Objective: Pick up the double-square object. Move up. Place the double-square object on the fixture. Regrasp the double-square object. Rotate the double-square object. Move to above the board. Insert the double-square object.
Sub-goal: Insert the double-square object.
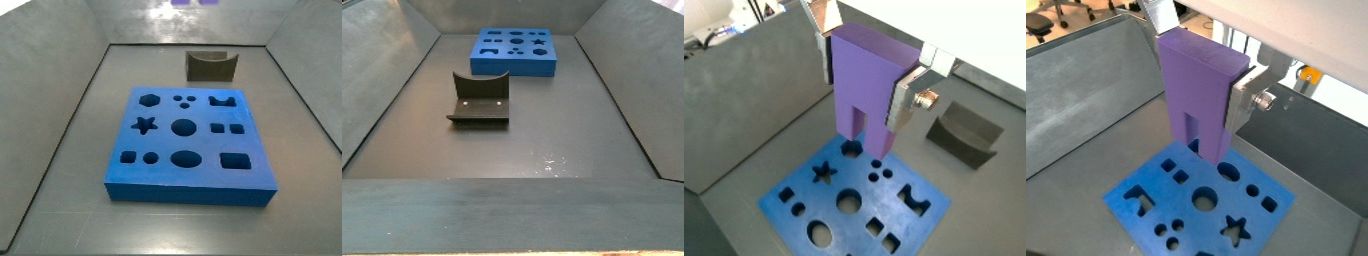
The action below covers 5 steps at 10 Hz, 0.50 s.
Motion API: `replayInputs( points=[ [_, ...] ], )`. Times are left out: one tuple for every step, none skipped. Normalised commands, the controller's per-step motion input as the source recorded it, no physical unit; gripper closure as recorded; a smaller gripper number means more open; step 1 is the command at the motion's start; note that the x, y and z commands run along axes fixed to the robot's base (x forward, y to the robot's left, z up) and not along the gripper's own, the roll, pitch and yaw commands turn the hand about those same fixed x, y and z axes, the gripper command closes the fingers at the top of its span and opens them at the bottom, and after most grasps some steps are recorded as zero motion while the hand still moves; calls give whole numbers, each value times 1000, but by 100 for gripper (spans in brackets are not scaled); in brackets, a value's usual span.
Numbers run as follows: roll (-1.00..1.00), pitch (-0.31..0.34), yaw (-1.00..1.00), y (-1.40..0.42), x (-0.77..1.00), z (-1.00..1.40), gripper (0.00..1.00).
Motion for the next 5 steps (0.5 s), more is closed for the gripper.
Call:
replayInputs(
  points=[
    [20, 0, 3, -117, 617, -309, 100],
    [89, 0, 37, -109, 677, -320, 100],
    [120, 0, 46, -66, 654, -360, 100],
    [180, 0, 69, -83, 743, -346, 100],
    [234, 40, 89, -106, 771, -340, 100]
  ],
)
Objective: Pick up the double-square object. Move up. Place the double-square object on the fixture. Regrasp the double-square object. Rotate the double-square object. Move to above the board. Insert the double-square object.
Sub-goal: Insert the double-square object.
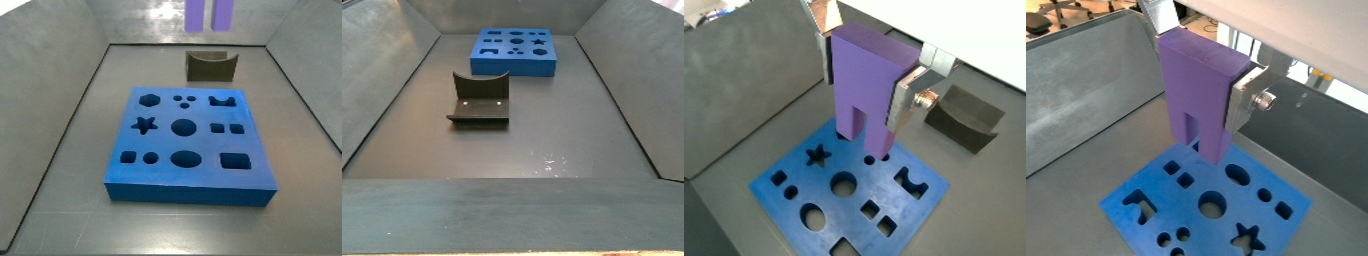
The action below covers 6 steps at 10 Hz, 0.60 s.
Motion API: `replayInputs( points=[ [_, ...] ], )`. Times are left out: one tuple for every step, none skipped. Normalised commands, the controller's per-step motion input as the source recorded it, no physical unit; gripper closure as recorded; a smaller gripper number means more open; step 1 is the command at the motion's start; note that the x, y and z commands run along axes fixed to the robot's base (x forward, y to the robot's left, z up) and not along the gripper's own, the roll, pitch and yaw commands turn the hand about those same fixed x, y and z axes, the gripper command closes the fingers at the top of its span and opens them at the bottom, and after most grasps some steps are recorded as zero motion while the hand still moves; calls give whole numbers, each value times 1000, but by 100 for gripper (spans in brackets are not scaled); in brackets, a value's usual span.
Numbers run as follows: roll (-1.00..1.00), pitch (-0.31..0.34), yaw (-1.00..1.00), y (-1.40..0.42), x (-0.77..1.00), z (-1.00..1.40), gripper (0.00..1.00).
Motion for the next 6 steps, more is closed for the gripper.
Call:
replayInputs(
  points=[
    [257, 89, 106, -97, 734, -360, 100],
    [280, 134, 140, -120, 777, -334, 100],
    [260, 177, 137, -117, 774, -343, 100],
    [209, 180, 117, -117, 814, -357, 100],
    [194, 83, 0, -100, 514, -411, 100],
    [203, 131, 0, -71, 489, -403, 100]
  ],
)
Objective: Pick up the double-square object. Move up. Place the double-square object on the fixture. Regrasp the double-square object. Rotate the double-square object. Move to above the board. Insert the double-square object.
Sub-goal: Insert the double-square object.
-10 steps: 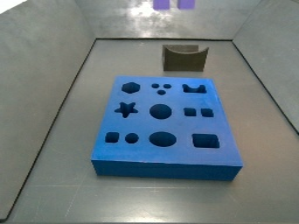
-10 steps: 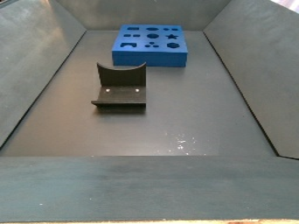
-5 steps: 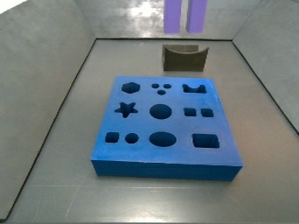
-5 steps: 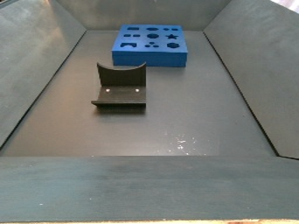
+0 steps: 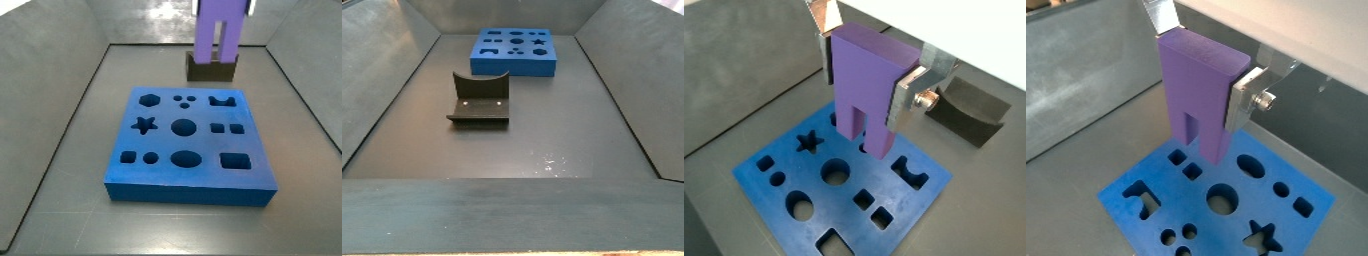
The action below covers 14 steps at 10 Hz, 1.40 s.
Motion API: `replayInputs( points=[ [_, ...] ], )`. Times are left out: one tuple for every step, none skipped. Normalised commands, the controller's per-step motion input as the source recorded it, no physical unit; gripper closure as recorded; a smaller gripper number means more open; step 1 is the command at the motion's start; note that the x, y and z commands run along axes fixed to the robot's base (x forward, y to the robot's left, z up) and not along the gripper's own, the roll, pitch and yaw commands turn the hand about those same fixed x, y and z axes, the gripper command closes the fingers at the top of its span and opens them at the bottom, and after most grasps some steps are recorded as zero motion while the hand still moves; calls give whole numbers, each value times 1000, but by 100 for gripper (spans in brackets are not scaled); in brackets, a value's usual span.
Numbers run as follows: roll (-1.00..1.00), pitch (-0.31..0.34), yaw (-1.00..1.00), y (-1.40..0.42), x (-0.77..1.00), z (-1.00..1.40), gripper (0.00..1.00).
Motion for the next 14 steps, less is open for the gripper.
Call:
replayInputs(
  points=[
    [203, 246, 0, -37, 477, -374, 100],
    [180, 323, 0, -37, 466, -369, 100],
    [174, 331, 0, -66, 486, -374, 100],
    [157, 311, 0, -97, 494, -389, 100],
    [131, 226, 0, -143, 520, -383, 100],
    [71, 54, 0, -203, 423, -349, 100],
    [80, 0, 0, -226, 423, -360, 100],
    [106, 0, 0, -200, 437, -406, 100],
    [180, 0, 0, -203, 371, -423, 100],
    [214, 0, 0, -166, 331, -429, 100],
    [211, 0, 0, -146, 323, -440, 100],
    [226, 0, 0, -137, 271, -431, 100],
    [177, 0, 0, -91, 137, -383, 100],
    [0, -6, 0, 0, 0, -60, 100]
  ],
)
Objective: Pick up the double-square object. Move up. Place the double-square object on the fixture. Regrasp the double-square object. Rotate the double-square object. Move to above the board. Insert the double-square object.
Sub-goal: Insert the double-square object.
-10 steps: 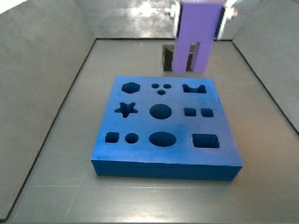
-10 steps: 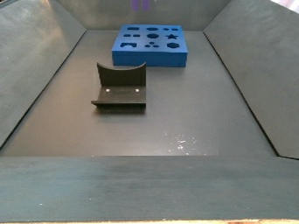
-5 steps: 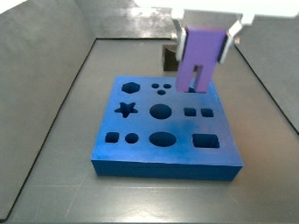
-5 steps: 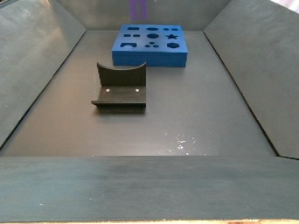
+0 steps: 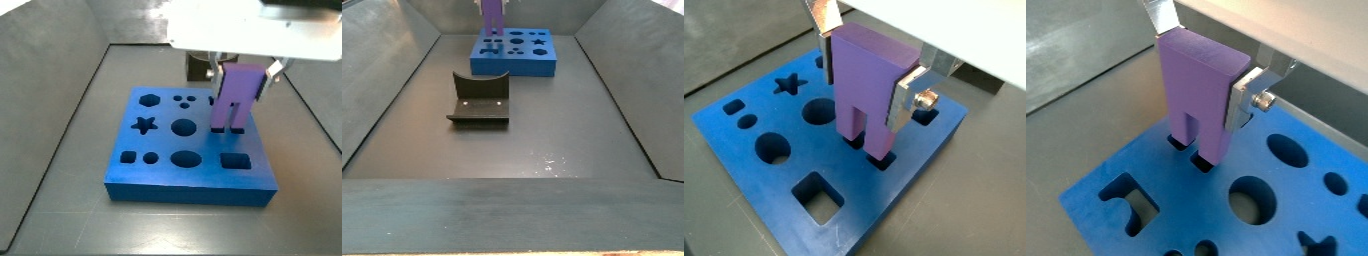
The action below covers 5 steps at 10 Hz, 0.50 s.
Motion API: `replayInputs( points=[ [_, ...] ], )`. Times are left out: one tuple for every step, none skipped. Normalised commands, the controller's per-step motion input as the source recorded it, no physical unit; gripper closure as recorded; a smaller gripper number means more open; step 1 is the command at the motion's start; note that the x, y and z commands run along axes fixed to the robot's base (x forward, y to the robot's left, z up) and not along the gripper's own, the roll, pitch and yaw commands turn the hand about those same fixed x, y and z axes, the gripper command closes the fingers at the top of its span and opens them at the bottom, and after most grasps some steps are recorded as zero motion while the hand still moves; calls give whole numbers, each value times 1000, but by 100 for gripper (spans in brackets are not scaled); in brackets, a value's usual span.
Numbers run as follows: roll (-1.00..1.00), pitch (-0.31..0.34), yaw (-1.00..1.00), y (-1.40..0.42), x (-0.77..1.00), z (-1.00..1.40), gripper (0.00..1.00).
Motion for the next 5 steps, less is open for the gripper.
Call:
replayInputs(
  points=[
    [0, 0, 0, 37, 0, 0, 100],
    [0, 0, 66, 0, 0, -277, 100],
    [6, 0, 6, -11, 0, -346, 100],
    [0, 0, 0, -29, 0, -326, 100],
    [0, 0, 0, -66, 66, -300, 100]
  ],
)
